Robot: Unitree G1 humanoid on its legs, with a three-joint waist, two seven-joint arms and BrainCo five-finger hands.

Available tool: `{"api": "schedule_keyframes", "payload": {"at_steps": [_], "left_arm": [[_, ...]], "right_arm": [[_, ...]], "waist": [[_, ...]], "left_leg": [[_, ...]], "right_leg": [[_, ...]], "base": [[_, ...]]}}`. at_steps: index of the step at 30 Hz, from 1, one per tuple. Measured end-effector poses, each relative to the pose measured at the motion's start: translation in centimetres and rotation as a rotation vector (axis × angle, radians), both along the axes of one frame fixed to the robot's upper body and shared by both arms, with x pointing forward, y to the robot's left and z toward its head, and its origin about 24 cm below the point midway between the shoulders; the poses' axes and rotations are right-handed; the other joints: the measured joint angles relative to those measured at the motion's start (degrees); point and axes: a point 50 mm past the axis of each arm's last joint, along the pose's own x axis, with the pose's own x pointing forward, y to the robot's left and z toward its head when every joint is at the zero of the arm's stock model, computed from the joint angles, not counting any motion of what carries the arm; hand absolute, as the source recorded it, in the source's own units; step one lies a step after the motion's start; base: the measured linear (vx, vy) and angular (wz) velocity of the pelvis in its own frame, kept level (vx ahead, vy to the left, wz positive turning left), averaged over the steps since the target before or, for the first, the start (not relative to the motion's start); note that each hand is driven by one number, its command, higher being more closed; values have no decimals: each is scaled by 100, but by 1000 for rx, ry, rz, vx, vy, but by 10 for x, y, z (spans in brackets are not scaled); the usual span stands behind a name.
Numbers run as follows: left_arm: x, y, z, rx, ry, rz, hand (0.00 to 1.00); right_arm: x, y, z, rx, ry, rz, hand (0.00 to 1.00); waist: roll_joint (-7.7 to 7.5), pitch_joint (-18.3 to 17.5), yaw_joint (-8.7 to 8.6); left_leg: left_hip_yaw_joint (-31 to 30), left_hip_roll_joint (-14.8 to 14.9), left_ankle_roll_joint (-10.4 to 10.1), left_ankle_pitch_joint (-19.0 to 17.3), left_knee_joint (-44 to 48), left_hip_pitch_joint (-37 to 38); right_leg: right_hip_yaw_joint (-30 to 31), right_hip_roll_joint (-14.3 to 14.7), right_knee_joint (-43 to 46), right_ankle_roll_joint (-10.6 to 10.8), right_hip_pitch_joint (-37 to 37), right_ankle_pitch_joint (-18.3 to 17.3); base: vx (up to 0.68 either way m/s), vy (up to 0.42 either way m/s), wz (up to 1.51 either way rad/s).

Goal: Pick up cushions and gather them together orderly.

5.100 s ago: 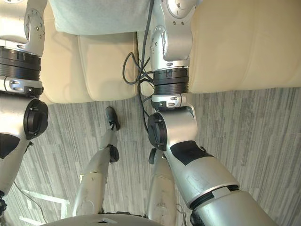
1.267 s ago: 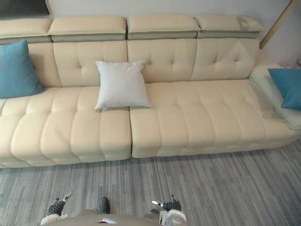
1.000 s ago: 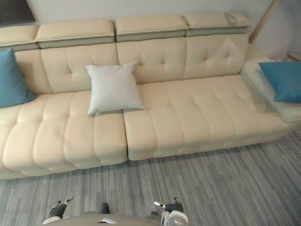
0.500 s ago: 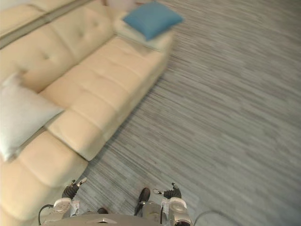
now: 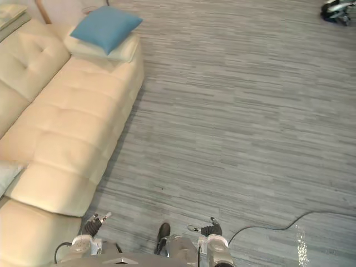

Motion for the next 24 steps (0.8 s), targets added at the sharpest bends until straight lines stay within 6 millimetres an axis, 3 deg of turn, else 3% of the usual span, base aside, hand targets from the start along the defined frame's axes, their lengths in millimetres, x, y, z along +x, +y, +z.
{"api": "schedule_keyframes", "payload": {"at_steps": [2, 5, 7, 9, 11, 13, 14, 17, 18, 20, 21, 23, 24], "left_arm": [[2, 0, 2, -8, -15, 12, 0], [4, -2, 2, -19, -23, 18, 0], [5, -2, 3, -18, -31, 20, 0], [6, -1, 4, -18, -40, 22, 0], [7, 4, 5, -12, -46, 48, 0], [6, 7, 4, -8, -42, 54, 0], [10, 14, 7, 10, -55, 55, 0], [10, 17, 6, 14, -50, 68, 0], [5, 21, 4, 21, -26, 76, 0], [-2, 24, 1, 27, 12, 76, 0], [-6, 26, 0, 33, 20, 81, 0], [-10, 27, -1, 37, 34, 80, 0], [-13, 25, -2, 39, 44, 61, 0]], "right_arm": [[-4, -3, -2, -6, 25, -23, 0], [-6, -8, -1, -22, 31, -29, 0], [-7, -7, -1, -21, 32, -29, 0], [-6, -6, -1, -18, 32, -27, 0], [-3, -2, -2, -10, 25, -20, 0], [-2, 2, -2, -4, 27, -10, 0], [0, 8, -4, 13, 34, -2, 0], [-1, 8, -5, 16, 42, -5, 0], [0, 12, -6, 28, 38, -3, 0], [-4, 17, -8, 42, 47, -5, 0], [-2, 18, -7, 49, 33, -10, 0], [4, 17, -4, 41, 11, -1, 0], [12, 18, 0, 34, -26, 12, 0]], "waist": [[68, 22, 59], [134, 71, 129], [156, 81, 202], [198, 71, 317], [140, 9, 398], [28, -32, 409], [-192, -33, 405], [-186, -52, 494], [-169, -56, 508], [-211, -55, 342], [-256, -38, 323], [-219, -3, 236], [-149, 43, 208]], "left_leg": [[-227, -267, -2, 34, -524, -311], [-585, -688, -31, 684, -2165, -566], [-741, -781, -109, 1053, -2863, -651], [-763, -711, -87, 1226, -2993, -790], [-832, -846, 244, 1956, -2862, -793], [-802, -973, 434, 2067, -2758, -805], [-658, -1184, 642, 1755, -2404, -916], [-407, -1272, 793, 970, -1653, -956], [-339, -1367, 896, 734, -1572, -716], [-374, -1544, 938, 517, -1618, -377], [-382, -1643, 943, 409, -1709, -126], [-415, -1712, 946, 262, -1984, 457], [-438, -1698, 949, 251, -2332, 1008]], "right_leg": [[214, -53, -36, 68, 122, -44], [479, -133, -245, 263, 457, -87], [602, -119, -444, 391, 700, -116], [757, -65, -561, 557, 897, -211], [1077, -222, -555, 826, 1065, -424], [1183, -376, -500, 927, 1033, -498], [1291, -649, -425, 985, 1016, -529], [1637, -914, 452, 1260, 775, -760], [1816, -1049, 1657, 1428, 379, -860], [1777, -1210, 3142, 1718, -68, -719], [1740, -1286, 3894, 1726, -326, -680], [1338, -1330, 4887, 1302, -754, -870], [799, -1251, 4765, 942, -1035, -1197]], "base": [[187, 115, -64], [221, 141, -46], [284, 179, -37], [358, 265, -48], [413, 290, -52], [365, 224, -33], [524, 309, -20], [435, 267, -30], [519, 301, -35], [447, 190, 10], [437, 105, 12], [477, 68, -3], [430, 24, 3]]}}
